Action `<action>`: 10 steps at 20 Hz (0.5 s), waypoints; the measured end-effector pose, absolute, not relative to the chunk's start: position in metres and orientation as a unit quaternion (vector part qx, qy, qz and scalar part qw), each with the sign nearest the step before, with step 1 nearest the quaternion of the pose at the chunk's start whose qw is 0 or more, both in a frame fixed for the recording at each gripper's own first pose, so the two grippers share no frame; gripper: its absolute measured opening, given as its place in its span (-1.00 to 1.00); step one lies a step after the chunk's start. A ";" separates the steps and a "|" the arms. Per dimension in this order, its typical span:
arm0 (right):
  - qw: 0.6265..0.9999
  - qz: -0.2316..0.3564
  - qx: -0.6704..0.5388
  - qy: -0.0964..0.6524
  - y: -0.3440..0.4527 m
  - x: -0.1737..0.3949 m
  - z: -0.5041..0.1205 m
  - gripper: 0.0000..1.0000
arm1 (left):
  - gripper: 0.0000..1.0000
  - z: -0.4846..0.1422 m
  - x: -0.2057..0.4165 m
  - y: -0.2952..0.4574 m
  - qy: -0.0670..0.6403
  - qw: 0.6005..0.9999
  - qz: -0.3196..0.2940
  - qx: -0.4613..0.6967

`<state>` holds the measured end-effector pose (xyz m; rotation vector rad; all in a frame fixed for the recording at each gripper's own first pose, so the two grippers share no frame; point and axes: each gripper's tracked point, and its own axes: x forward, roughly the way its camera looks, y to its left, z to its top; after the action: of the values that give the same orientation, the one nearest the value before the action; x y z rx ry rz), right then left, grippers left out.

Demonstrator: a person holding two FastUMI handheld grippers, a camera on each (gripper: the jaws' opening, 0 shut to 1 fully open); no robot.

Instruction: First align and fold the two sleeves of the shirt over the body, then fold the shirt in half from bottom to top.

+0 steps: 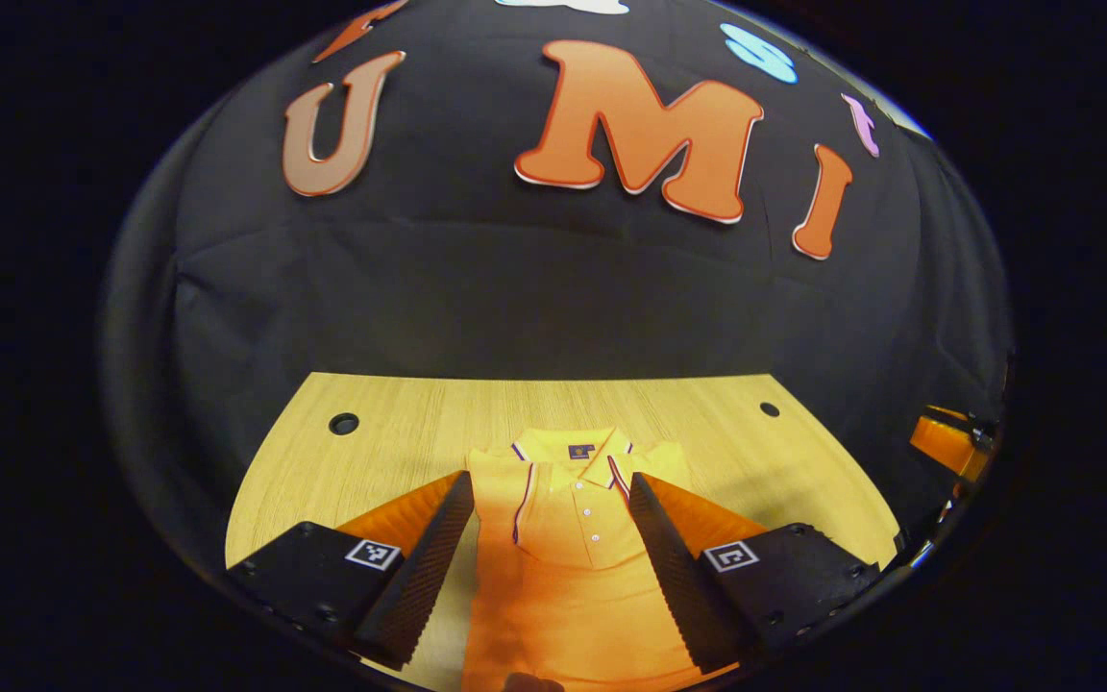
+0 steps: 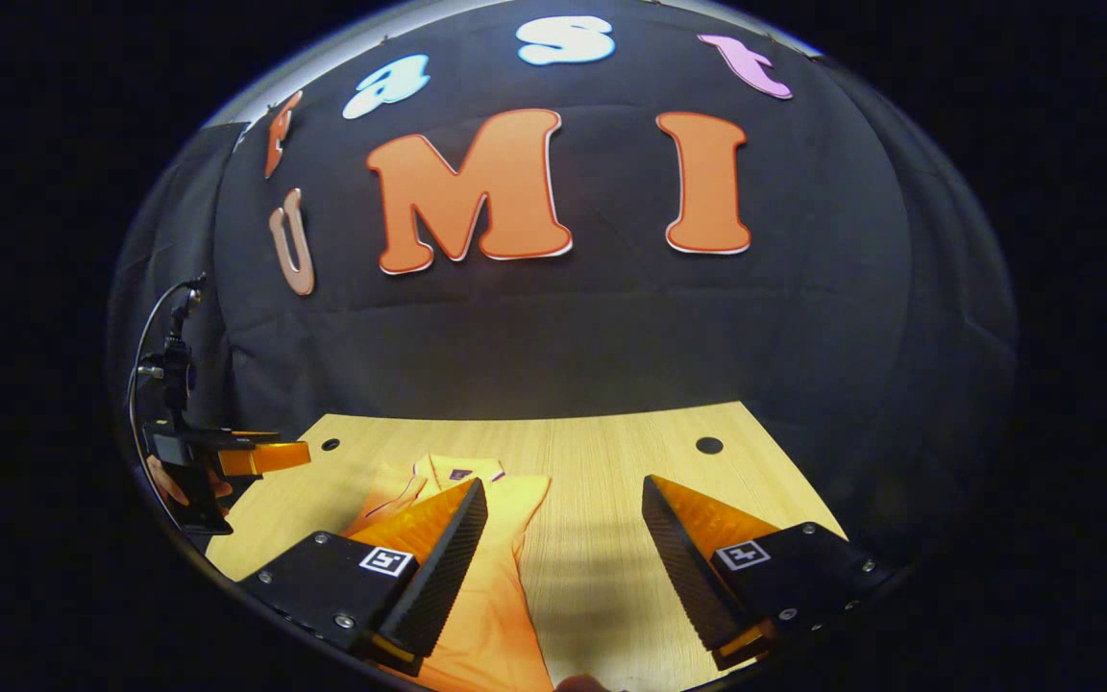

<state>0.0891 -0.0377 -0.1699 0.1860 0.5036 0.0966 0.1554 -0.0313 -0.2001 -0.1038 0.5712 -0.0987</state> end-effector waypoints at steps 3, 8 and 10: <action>0.964 0.074 0.083 0.240 -0.022 0.076 -0.175 0.96 | 0.97 -0.178 0.123 -0.014 0.240 0.969 -0.011 -0.056; 0.964 0.115 0.081 0.224 -0.004 0.047 -0.177 0.97 | 0.96 -0.125 0.082 -0.009 0.170 0.984 0.043 -0.020; 0.971 0.116 0.067 0.199 -0.005 0.041 -0.171 0.97 | 0.96 -0.113 0.053 -0.007 0.141 0.988 0.055 0.004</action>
<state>0.0411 -0.0049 -0.1706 0.1363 0.4010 0.2347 0.0526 -0.0065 -0.1129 0.0076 0.2837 0.1105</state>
